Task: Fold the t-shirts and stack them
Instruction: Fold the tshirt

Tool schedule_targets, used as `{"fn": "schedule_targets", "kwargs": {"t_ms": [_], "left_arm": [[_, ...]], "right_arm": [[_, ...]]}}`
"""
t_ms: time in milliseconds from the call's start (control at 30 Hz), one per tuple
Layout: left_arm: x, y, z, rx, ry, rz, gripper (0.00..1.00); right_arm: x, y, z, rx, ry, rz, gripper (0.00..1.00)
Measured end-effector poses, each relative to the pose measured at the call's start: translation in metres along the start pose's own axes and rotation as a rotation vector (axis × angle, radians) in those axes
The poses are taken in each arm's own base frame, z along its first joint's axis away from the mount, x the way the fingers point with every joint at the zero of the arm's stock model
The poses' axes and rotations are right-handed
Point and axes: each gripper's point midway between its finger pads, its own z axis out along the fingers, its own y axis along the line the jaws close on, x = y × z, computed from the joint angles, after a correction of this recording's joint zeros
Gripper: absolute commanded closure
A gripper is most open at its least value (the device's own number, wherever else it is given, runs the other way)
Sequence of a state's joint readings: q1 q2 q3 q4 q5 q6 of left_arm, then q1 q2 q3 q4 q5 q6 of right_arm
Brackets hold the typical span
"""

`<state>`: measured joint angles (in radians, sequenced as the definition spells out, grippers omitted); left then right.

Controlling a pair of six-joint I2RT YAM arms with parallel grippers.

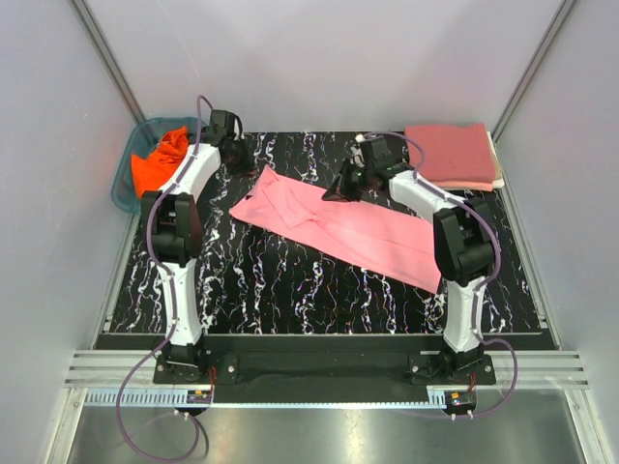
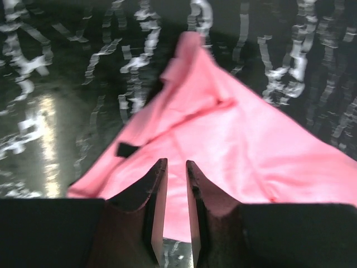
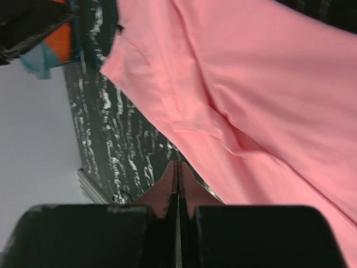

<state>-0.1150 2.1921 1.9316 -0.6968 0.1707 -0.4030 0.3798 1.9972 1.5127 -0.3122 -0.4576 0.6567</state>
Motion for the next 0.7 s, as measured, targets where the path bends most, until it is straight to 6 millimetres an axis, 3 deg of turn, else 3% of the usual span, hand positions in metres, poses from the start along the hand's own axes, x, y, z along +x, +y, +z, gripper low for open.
{"fn": "schedule_targets", "kwargs": {"t_ms": [133,267,367,500,600,700], "left_arm": [[0.000,-0.026,0.001,0.087,0.009,0.017,0.75],[0.005,-0.045,0.020,0.171,0.025,0.035,0.75],[0.019,-0.047,0.044,0.194,0.064,0.039,0.75],[0.038,-0.032,0.075,0.174,0.116,0.023,0.75],[0.035,-0.027,0.081,0.178,0.109,0.009,0.74],[0.031,-0.023,0.081,0.170,0.097,0.005,0.74]], "right_arm": [[-0.005,0.031,0.025,-0.127,0.027,-0.034,0.97],[0.002,0.037,0.051,-0.199,0.081,-0.044,0.95],[0.015,0.029,0.071,-0.216,0.129,-0.031,0.95],[0.032,0.002,0.095,-0.183,0.181,0.005,0.96],[0.040,-0.023,0.105,-0.146,0.204,0.047,0.96],[0.032,-0.030,0.101,-0.139,0.183,0.050,0.96]]}}
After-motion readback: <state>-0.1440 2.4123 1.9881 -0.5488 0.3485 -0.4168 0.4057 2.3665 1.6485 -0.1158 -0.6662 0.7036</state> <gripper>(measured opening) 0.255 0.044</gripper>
